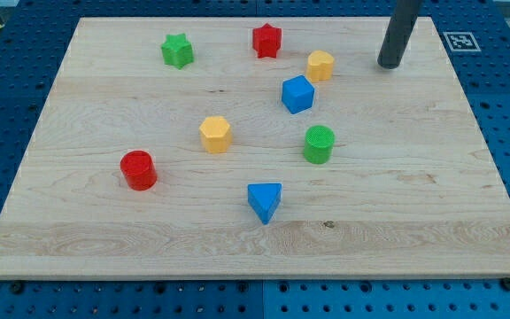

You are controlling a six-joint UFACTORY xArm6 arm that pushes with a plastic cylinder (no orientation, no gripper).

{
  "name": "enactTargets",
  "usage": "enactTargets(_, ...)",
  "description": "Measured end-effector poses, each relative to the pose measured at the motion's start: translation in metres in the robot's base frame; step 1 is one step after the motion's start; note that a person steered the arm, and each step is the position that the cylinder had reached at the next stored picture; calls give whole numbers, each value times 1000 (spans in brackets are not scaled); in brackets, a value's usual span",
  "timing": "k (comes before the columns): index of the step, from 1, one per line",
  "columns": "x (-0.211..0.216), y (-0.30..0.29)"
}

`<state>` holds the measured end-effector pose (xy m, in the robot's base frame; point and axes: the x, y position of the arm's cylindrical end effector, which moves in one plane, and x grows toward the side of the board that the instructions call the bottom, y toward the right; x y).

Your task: Drag the yellow heart to the center of the board

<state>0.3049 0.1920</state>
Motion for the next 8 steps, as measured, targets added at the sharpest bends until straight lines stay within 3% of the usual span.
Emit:
enactTargets(5, 20, -172)
enactTargets(8, 48, -207)
